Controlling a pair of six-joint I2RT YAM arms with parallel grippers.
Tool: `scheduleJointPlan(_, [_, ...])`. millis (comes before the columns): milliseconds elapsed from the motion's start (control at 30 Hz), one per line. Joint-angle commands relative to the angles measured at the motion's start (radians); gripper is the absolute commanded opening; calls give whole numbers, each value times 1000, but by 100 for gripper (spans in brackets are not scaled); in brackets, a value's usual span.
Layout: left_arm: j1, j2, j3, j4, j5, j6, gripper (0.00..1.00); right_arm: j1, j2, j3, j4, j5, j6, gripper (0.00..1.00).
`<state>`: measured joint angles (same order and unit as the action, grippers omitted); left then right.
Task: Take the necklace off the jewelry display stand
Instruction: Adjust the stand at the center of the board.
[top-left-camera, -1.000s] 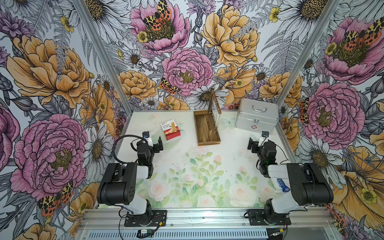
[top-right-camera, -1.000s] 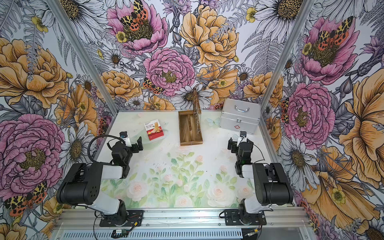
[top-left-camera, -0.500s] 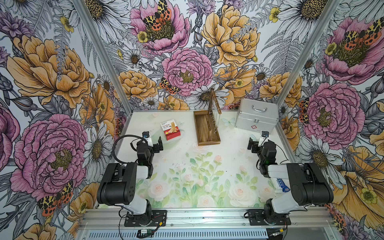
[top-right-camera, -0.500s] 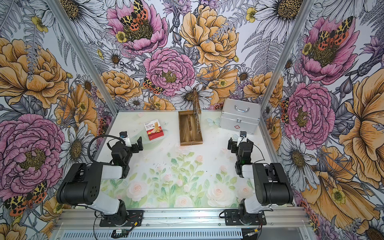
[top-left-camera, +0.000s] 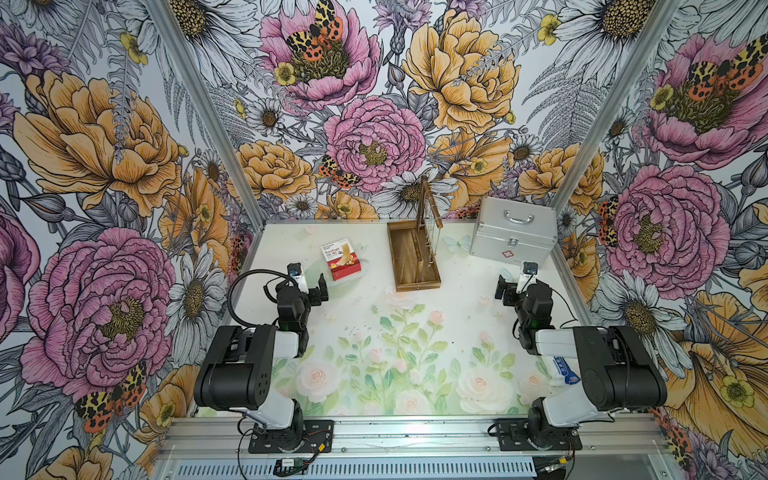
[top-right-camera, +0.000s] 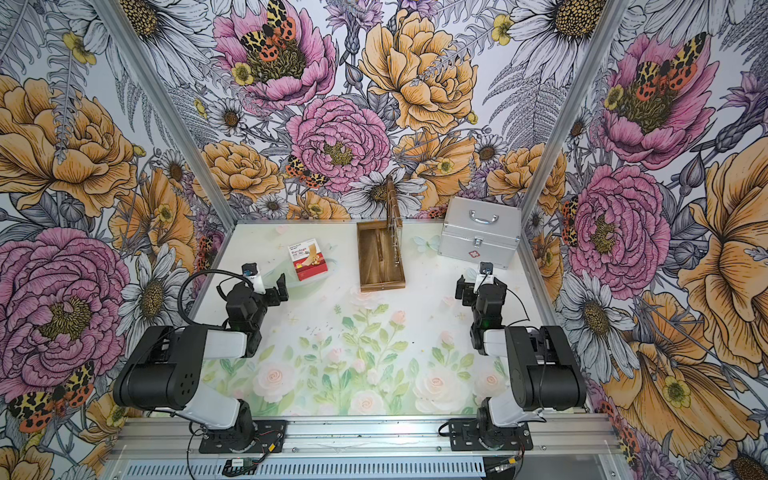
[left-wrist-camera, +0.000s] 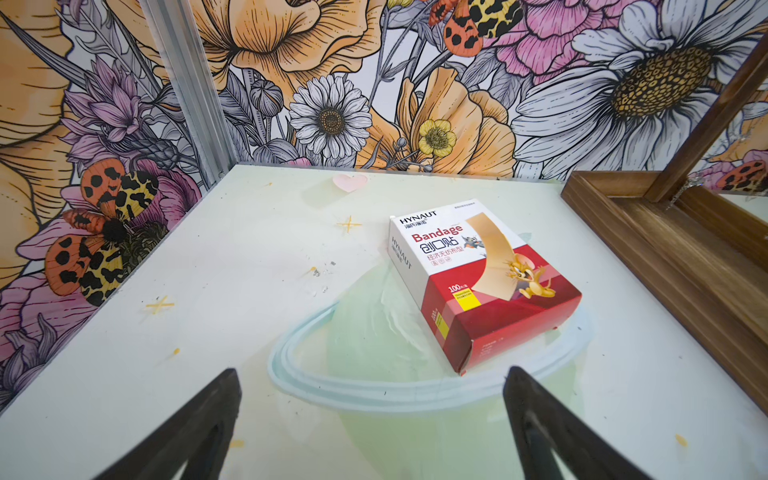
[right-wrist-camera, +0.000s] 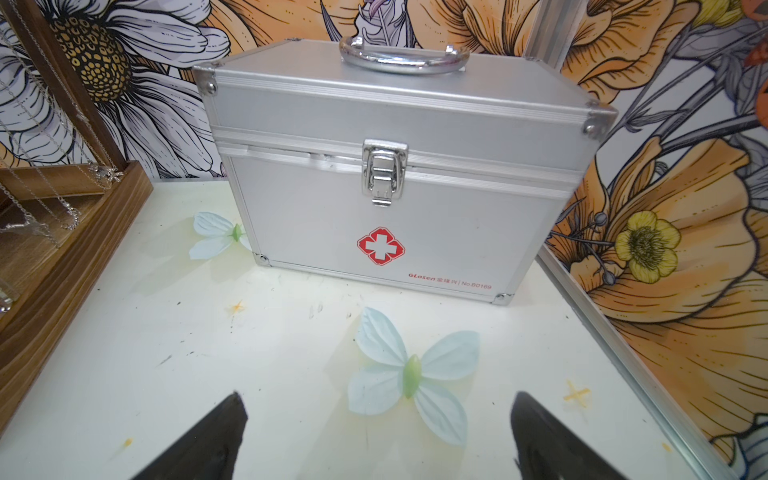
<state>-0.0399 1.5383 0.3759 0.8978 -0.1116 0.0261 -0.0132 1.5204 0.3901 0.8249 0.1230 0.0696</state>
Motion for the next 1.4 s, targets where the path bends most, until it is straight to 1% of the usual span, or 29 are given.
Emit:
scheduleJointPlan(0, [-42,-81,-18,7,-166,31,99,14,-68,26,-78,-8,-8,100])
scheduleJointPlan(33, [-66,-135,1,-79,-206,41,99,20,-118,58,-182,-3,-8,100])
scheduleJointPlan(100, [-105,-231,55,-235,-225,80,99,25,-202,111,-338,-12,8,100])
scheduleJointPlan(200, [-154,-365,106,-330,-215,72,99,29,-316,116,-386,-63,39,100])
scheduleJointPlan(267, [-179,-434,148,-392,-232,36,99,37,-386,129,-438,-8,124,100])
scheduleJointPlan(333, [-182,-475,215,-493,-261,-68,99,36,-444,182,-577,31,225,100])
scheduleJointPlan(367, [-181,-484,255,-560,-292,-140,99,36,-461,213,-640,22,235,100])
scheduleJointPlan(433, [-160,-494,368,-755,-355,-318,99,36,-482,286,-811,4,265,100])
scheduleJointPlan(500, [-111,-471,461,-895,-300,-440,99,29,-498,294,-861,9,341,100])
scheduleJointPlan(533, [-84,-456,493,-932,-254,-474,99,26,-513,276,-859,33,403,100])
scheduleJointPlan(600, [-30,-427,513,-931,-126,-519,99,16,-538,242,-859,94,517,100])
scheduleJointPlan(633, [-2,-411,511,-915,-49,-541,99,12,-544,237,-861,107,533,100])
scheduleJointPlan(700, [30,-374,519,-902,38,-565,99,12,-531,258,-897,136,538,100])
scheduleJointPlan(800, [40,-322,545,-909,96,-555,99,12,-502,300,-971,177,562,100])
scheduleJointPlan(900, [38,-282,565,-912,157,-564,99,19,-491,307,-983,144,571,97])
scheduleJointPlan(967, [20,-246,588,-924,211,-563,99,39,-495,302,-988,116,582,94])
scheduleJointPlan(1067, [-38,-165,657,-995,271,-545,97,95,-513,265,-1003,56,612,87])
scheduleJointPlan(1133, [-90,-93,721,-1076,305,-535,89,166,-530,219,-1001,84,613,87])
scheduleJointPlan(1200, [-134,-31,753,-1092,366,-553,87,243,-536,176,-985,151,593,86])
scheduleJointPlan(1267, [-185,44,811,-1133,415,-556,84,281,-530,156,-958,184,592,87])
scheduleJointPlan(1367, [-269,161,921,-1244,429,-549,83,324,-511,155,-913,208,571,85])
